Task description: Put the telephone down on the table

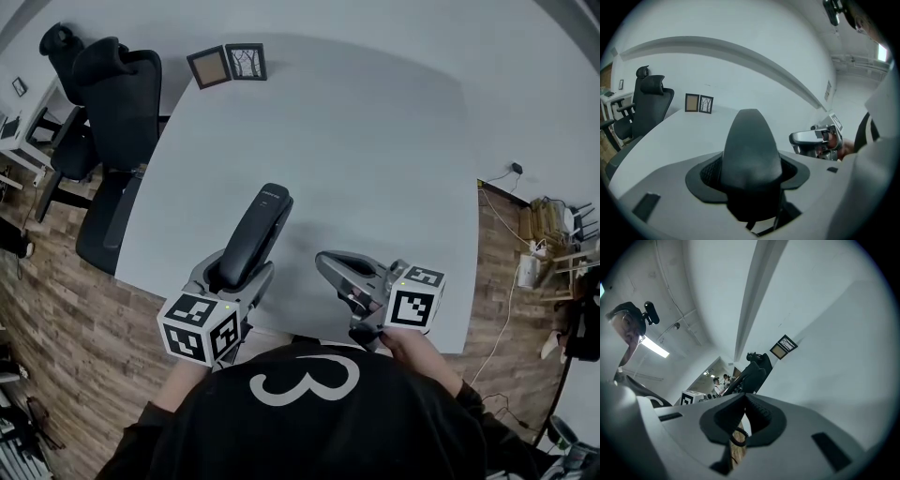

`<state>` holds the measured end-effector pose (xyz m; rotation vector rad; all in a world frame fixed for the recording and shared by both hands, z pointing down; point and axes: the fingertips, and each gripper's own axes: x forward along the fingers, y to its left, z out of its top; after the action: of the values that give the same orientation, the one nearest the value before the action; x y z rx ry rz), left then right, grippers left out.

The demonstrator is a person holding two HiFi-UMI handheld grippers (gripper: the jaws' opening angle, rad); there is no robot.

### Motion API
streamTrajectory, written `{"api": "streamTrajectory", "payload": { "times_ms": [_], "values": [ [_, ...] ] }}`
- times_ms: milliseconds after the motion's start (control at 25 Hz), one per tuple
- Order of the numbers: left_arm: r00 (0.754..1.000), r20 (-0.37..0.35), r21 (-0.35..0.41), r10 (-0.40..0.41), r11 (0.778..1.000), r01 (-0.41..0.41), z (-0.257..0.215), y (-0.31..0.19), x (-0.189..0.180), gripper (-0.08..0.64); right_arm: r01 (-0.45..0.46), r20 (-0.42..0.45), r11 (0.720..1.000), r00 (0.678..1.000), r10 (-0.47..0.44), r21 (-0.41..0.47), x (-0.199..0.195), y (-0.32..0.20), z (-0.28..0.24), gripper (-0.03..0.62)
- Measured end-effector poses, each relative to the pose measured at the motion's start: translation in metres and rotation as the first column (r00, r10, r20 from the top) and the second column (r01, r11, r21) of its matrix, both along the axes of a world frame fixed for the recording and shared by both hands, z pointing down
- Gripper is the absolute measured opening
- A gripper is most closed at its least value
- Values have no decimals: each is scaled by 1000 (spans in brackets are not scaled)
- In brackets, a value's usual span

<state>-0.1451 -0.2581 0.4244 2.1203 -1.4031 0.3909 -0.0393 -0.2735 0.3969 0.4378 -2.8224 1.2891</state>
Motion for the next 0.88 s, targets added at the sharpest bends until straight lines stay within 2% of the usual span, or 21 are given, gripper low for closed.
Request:
{"api": "streamTrajectory", "payload": {
  "times_ms": [280, 520, 880],
  "values": [
    [1000, 31, -43, -3, 999, 4, 20, -26, 1, 288, -29, 6, 1000, 1000, 29, -10, 14, -26, 6, 9],
    [996, 83, -83, 29, 996, -22, 43, -50, 18, 288, -63, 5, 998, 998, 63, -27, 37, -41, 13, 9],
    [994, 99, -114, 48, 993, -37, 73, -66, 23, 288, -116, -15, 992, 993, 115, -41, 57, -49, 21, 9]
  ]
}}
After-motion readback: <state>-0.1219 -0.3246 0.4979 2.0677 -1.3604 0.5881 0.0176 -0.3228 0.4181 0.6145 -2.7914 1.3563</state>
